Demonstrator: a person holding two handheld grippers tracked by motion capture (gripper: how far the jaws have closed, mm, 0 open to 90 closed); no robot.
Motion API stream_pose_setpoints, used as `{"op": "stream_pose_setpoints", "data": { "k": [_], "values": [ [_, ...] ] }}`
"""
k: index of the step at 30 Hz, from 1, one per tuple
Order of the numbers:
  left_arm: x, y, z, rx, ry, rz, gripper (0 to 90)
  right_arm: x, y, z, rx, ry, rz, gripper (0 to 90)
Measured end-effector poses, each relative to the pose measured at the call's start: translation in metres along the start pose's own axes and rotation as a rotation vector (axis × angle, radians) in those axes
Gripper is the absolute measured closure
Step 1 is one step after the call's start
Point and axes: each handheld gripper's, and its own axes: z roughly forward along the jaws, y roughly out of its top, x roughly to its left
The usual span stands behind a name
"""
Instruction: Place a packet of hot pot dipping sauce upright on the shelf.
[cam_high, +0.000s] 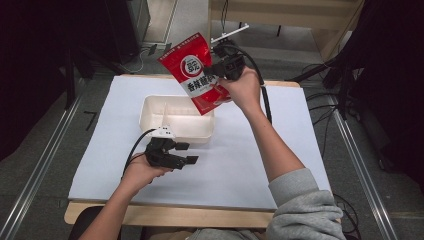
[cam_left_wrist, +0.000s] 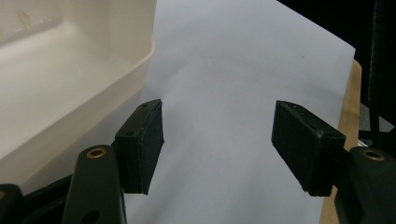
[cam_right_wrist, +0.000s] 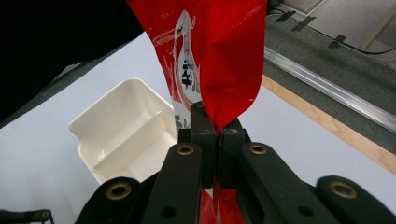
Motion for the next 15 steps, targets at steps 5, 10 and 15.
{"op": "stream_pose_setpoints", "data": {
  "k": [5, 10, 15],
  "values": [
    [0.0, 0.0, 0.0, -0.008, -0.009, -0.001, 35.0, 0.005, 0.001, 0.016, 0.009, 0.009, 0.001, 90.0],
    [0.0, -0.002, -0.004, -0.004, -0.009, 0.002, 35.0, 0.015, 0.003, 0.037, 0.023, 0.018, -0.009, 90.0],
    [0.002, -0.006, -0.01, -0.008, -0.008, -0.006, 35.2, 0.02, 0.003, 0.059, 0.039, 0.027, 0.008, 90.0]
  ]
}}
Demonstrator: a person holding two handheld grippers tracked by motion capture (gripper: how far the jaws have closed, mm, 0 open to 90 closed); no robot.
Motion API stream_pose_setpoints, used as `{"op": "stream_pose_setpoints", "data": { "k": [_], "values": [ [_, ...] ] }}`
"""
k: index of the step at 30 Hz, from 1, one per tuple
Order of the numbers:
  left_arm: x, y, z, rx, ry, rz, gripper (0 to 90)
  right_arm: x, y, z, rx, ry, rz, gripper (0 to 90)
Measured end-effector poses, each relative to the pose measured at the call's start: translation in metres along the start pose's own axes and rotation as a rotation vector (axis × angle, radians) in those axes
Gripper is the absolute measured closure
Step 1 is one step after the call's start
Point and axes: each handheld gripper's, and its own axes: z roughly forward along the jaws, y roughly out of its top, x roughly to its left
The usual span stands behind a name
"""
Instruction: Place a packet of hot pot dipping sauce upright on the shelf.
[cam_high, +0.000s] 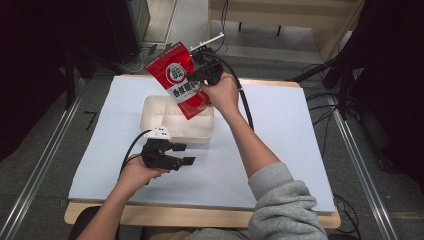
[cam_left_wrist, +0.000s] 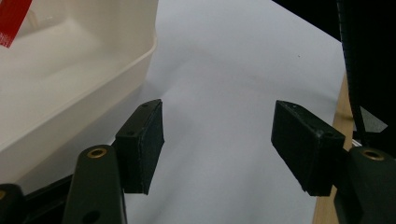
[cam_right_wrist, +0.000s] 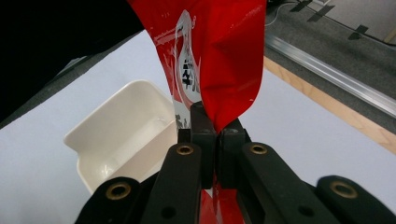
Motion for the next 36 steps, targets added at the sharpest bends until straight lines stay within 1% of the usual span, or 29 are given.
{"op": "stream_pose_setpoints", "data": {
  "k": [1, 2, 4, 7, 9, 12, 13, 14, 15, 16, 17, 18, 19, 20, 22, 23, 25, 26, 27, 28, 29, 32, 33, 35, 36],
  "values": [
    [0.001, -0.001, -0.001, -0.007, -0.001, 0.0, 35.4, 0.002, 0.0, 0.009, 0.002, 0.002, -0.002, 90.0],
    [0.001, -0.001, -0.001, -0.008, 0.0, -0.004, 35.4, 0.002, 0.0, 0.009, 0.002, 0.002, -0.002, 90.0],
    [0.001, -0.002, -0.002, 0.006, 0.003, -0.001, 35.4, 0.005, -0.001, 0.018, 0.008, -0.001, 0.001, 90.0],
    [0.002, -0.002, -0.001, 0.002, -0.001, 0.0, 35.6, 0.008, -0.005, 0.03, 0.006, 0.005, 0.006, 90.0],
    [0.002, -0.002, -0.001, 0.003, -0.003, -0.003, 35.6, 0.01, -0.009, 0.038, 0.005, 0.007, 0.008, 89.9],
    [0.002, -0.002, -0.001, 0.011, -0.001, 0.001, 35.7, 0.011, -0.017, 0.045, -0.005, 0.012, 0.005, 89.5],
    [0.001, -0.002, 0.0, 0.013, -0.003, 0.0, 35.8, 0.008, -0.023, 0.047, -0.009, 0.02, 0.019, 89.3],
    [0.001, -0.002, 0.0, 0.013, -0.003, 0.0, 35.8, 0.008, -0.023, 0.047, -0.009, 0.02, 0.019, 89.3],
    [0.001, -0.002, 0.001, 0.007, -0.005, 0.001, 35.8, 0.006, -0.026, 0.047, -0.011, 0.025, 0.026, 89.1],
    [0.0, -0.002, 0.001, 0.012, -0.004, 0.002, 35.9, 0.005, -0.029, 0.046, -0.015, 0.028, 0.031, 89.0],
    [0.0, -0.002, 0.001, 0.013, -0.004, 0.003, 35.9, 0.0, -0.035, 0.045, -0.021, 0.029, 0.026, 88.8],
    [0.0, -0.002, 0.002, 0.016, -0.005, 0.001, 35.9, 0.0, -0.035, 0.045, -0.021, 0.029, 0.026, 88.8],
    [0.0, -0.002, 0.002, 0.017, -0.003, 0.003, 36.0, -0.001, -0.038, 0.044, -0.018, 0.028, 0.032, 88.7],
    [0.0, -0.002, 0.002, 0.017, -0.004, 0.002, 36.0, -0.004, -0.041, 0.044, -0.019, 0.025, 0.028, 88.7],
    [0.0, -0.001, 0.003, 0.015, -0.004, 0.004, 36.1, -0.009, -0.047, 0.043, -0.027, 0.038, 0.038, 88.5],
    [0.0, -0.001, 0.003, 0.016, -0.004, 0.004, 36.2, -0.012, -0.052, 0.042, -0.031, 0.044, 0.051, 88.5],
    [0.001, -0.001, 0.003, 0.017, -0.003, 0.005, 36.2, -0.013, -0.054, 0.042, -0.031, 0.046, 0.05, 88.4],
    [0.001, -0.001, 0.003, 0.018, -0.002, 0.006, 36.2, -0.014, -0.059, 0.042, -0.028, 0.042, 0.031, 88.3],
    [0.001, 0.0, 0.004, 0.016, -0.004, 0.006, 36.2, -0.014, -0.059, 0.042, -0.028, 0.042, 0.031, 88.3],
    [0.0, 0.0, 0.004, 0.019, -0.005, 0.008, 36.3, -0.014, -0.061, 0.042, -0.024, 0.041, 0.028, 88.3],
    [0.0, 0.0, 0.004, 0.02, -0.007, 0.01, 36.3, -0.014, -0.065, 0.043, -0.009, 0.038, 0.024, 88.1],
    [0.001, 0.0, 0.004, 0.02, -0.008, 0.012, 36.4, -0.014, -0.069, 0.044, -0.005, 0.043, 0.023, 87.9],
    [0.001, 0.0, 0.004, 0.017, -0.01, 0.01, 36.4, -0.015, -0.074, 0.046, 0.008, 0.05, 0.027, 87.1],
    [0.001, 0.0, 0.004, 0.017, -0.009, 0.007, 36.4, -0.016, -0.077, 0.047, 0.016, 0.046, 0.029, 86.6],
    [0.001, 0.0, 0.004, 0.017, -0.008, 0.007, 36.4, -0.018, -0.079, 0.047, 0.011, 0.047, 0.032, 86.4]
  ]
}}
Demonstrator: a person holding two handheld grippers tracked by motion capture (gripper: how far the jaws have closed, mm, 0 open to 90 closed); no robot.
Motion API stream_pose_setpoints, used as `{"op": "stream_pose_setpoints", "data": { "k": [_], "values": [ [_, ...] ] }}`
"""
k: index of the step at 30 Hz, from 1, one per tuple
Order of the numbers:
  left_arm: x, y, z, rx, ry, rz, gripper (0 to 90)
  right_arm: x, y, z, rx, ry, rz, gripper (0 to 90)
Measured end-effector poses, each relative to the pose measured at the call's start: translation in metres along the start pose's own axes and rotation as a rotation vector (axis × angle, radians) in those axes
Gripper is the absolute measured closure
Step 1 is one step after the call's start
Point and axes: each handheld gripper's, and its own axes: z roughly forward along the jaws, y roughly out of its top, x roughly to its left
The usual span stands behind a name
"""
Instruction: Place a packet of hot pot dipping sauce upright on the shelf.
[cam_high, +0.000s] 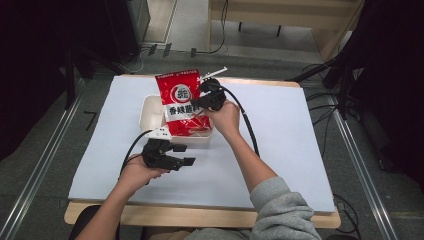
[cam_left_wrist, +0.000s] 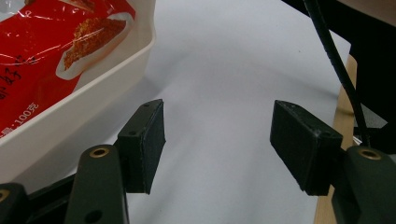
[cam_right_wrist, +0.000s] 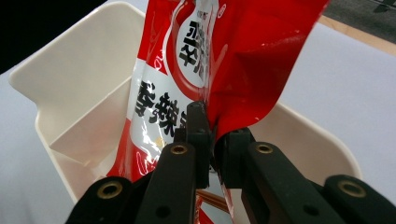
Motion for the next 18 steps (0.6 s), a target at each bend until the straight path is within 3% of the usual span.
{"op": "stream_pose_setpoints", "data": {
  "k": [2, 10, 18],
  "values": [
    [0.0, 0.0, 0.0, 0.004, 0.003, 0.001, 36.7, -0.003, -0.004, -0.001, -0.013, 0.014, 0.022, 85.9],
    [0.001, -0.001, 0.002, 0.011, -0.001, -0.014, 36.8, -0.006, -0.009, -0.004, 0.022, 0.011, 0.011, 82.2],
    [0.002, -0.001, 0.002, 0.018, 0.003, -0.013, 36.5, -0.014, -0.007, -0.022, 0.021, 0.031, 0.011, 57.5]
  ]
}}
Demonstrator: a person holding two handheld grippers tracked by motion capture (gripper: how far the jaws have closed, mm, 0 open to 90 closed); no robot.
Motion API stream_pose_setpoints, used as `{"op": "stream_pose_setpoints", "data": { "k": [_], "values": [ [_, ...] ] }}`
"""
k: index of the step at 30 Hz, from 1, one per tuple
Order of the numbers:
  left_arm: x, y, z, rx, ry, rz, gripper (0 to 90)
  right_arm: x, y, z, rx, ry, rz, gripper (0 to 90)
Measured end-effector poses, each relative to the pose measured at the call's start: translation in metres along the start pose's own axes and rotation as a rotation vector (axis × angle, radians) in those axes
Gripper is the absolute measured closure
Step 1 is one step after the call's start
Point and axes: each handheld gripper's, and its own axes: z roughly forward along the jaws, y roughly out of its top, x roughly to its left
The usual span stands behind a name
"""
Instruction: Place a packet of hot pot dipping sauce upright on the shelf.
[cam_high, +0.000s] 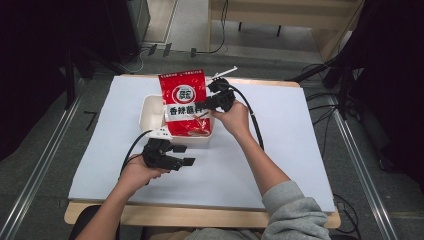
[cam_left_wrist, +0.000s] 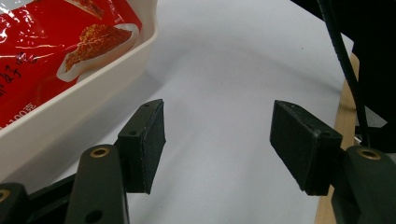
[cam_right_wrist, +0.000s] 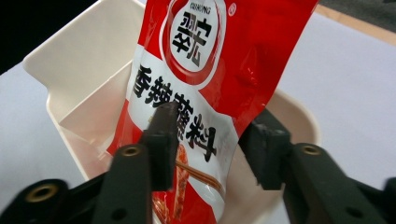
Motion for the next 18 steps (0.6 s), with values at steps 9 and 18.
{"op": "stream_pose_setpoints", "data": {
  "k": [9, 18],
  "values": [
    [0.0, 0.0, -0.001, -0.002, 0.006, -0.003, 36.4, 0.002, -0.008, -0.03, -0.017, 0.006, -0.042, 48.8],
    [0.001, -0.001, -0.001, 0.007, 0.014, -0.001, 36.0, 0.007, -0.031, -0.053, -0.036, 0.028, -0.065, 46.9]
  ]
}}
